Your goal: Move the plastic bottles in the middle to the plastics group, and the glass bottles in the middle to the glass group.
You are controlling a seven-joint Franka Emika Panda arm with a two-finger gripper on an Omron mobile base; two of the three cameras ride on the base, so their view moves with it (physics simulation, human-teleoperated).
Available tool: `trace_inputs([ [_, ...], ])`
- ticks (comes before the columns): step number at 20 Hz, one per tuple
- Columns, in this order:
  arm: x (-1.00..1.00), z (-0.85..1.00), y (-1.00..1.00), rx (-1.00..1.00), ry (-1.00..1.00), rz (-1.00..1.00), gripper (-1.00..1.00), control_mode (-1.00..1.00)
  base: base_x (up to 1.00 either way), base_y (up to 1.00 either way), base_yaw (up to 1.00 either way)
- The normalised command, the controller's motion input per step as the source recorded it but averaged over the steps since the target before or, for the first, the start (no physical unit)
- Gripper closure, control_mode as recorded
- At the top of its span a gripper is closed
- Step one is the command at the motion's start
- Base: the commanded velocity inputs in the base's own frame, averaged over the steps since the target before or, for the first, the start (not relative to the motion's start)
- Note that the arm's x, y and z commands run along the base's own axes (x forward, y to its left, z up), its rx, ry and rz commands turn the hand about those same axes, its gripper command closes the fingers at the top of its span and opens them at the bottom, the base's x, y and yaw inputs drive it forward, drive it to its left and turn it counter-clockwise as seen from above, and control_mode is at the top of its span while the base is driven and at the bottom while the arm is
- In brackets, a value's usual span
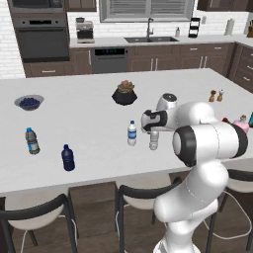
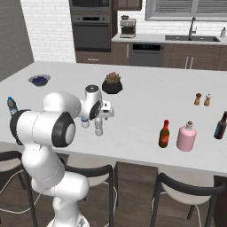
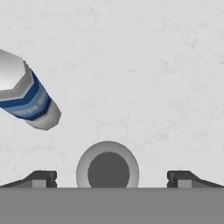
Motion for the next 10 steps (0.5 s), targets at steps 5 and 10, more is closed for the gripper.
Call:
trace_inputs([
  [5,0.05,-0.07,0.00,0.00,0.00,0.00,-1.00,-1.00,0.00,0.00,0.00],
  [10,0.03,-0.08,0.00,0.00,0.00,0.00,-1.00,-1.00,0.00,0.00,0.00],
])
